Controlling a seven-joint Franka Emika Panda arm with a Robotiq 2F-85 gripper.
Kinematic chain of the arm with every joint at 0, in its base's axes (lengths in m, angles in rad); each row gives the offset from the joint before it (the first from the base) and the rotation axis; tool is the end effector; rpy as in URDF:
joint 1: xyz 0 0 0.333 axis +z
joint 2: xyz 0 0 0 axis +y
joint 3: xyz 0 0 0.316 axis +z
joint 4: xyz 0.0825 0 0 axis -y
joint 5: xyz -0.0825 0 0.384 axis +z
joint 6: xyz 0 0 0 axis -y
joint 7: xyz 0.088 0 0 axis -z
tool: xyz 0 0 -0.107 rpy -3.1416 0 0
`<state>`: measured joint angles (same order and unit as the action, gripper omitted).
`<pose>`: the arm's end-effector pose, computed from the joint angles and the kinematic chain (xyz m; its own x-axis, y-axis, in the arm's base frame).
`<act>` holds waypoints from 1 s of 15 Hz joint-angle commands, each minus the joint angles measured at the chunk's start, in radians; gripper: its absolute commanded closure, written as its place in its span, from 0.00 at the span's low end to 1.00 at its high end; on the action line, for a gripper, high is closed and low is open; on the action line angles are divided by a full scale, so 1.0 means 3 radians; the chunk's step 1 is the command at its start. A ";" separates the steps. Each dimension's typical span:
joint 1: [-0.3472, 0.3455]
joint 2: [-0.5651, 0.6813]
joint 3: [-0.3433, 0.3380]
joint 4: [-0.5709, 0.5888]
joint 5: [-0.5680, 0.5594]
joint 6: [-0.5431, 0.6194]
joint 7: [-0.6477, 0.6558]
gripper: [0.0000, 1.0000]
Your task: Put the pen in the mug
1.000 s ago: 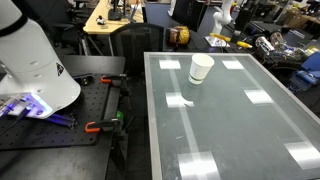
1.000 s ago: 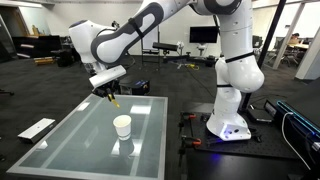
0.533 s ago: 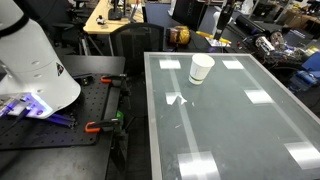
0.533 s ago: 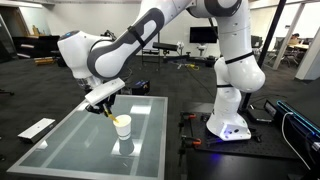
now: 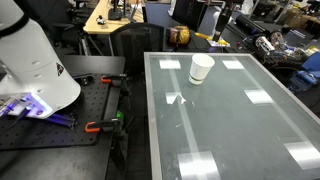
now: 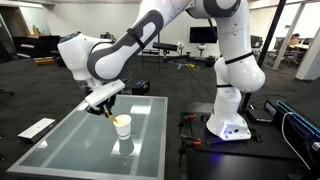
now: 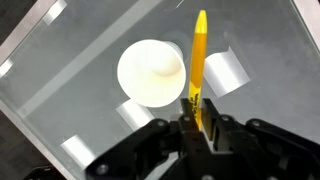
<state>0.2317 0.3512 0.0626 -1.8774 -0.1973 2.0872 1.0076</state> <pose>0.5901 0.1667 0.3145 0.8234 -0.5663 0.0355 -0.5615 -0.8042 0.1948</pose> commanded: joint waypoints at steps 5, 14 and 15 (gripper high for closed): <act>0.0101 -0.0062 -0.0039 -0.0060 -0.0182 0.0179 0.0157 0.96; 0.0399 -0.0120 -0.0081 -0.0133 -0.0991 0.0303 0.1042 0.96; 0.0431 -0.0123 -0.0079 -0.0133 -0.1106 0.0281 0.1194 0.96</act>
<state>0.3221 0.3497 0.0587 -1.8810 -0.4451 2.1603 1.2520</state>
